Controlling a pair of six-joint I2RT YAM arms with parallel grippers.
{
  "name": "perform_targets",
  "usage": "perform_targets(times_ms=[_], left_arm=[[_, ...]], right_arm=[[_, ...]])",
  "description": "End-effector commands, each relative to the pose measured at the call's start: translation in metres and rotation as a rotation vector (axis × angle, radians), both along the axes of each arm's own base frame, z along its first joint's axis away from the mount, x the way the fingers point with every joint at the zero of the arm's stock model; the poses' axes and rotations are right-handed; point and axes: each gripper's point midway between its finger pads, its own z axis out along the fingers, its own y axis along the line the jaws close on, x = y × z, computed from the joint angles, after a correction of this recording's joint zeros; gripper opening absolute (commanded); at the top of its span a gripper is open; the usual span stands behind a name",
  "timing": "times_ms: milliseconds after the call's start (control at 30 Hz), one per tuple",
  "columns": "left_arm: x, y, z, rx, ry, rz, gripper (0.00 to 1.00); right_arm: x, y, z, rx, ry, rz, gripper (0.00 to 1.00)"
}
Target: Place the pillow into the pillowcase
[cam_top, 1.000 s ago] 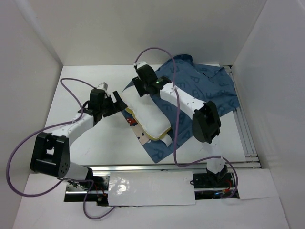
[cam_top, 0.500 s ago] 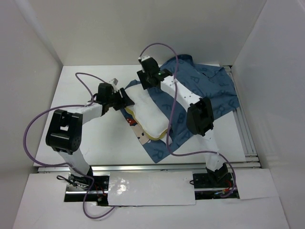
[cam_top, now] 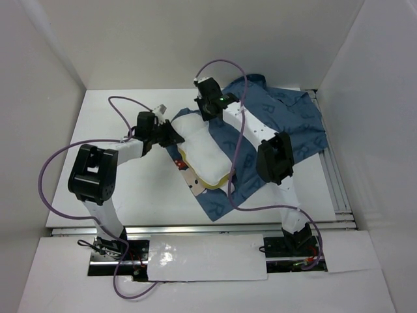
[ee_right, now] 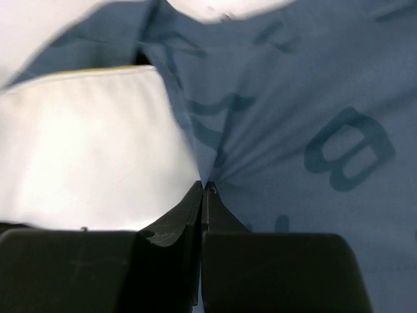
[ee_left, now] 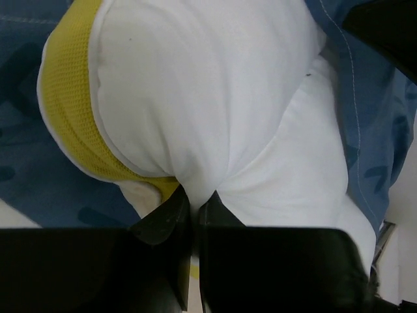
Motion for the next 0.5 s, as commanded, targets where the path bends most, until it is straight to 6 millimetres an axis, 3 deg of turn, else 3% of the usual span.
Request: perform_targets(times_ms=[0,67,100,133,267,333,467], left_arm=[[0.005,-0.03,0.017,-0.019,-0.169,-0.122,0.0],[0.007,-0.042,0.036,-0.066,-0.283,-0.176,0.0],[0.009,-0.044,0.044,-0.076,-0.319,-0.185,0.0],[0.01,-0.046,0.044,-0.083,-0.332,-0.195,0.0],[0.015,-0.048,0.063,-0.085,-0.419,-0.214,0.0],[0.02,-0.043,0.078,-0.036,-0.49,-0.202,0.0],[0.022,-0.036,0.085,0.024,-0.523,-0.187,0.0]], right_arm=[[-0.027,0.047,0.086,0.184,-0.095,0.172,0.0],[-0.048,0.077,0.11,0.259,-0.092,0.3,0.0],[-0.051,0.083,0.106,0.272,-0.072,0.327,0.0],[-0.063,0.094,0.117,0.299,-0.066,0.376,0.0],[-0.106,0.134,0.106,0.398,0.064,0.551,0.0],[-0.131,0.143,0.102,0.449,0.159,0.616,0.0],[-0.145,0.142,0.107,0.497,0.194,0.623,0.0]])
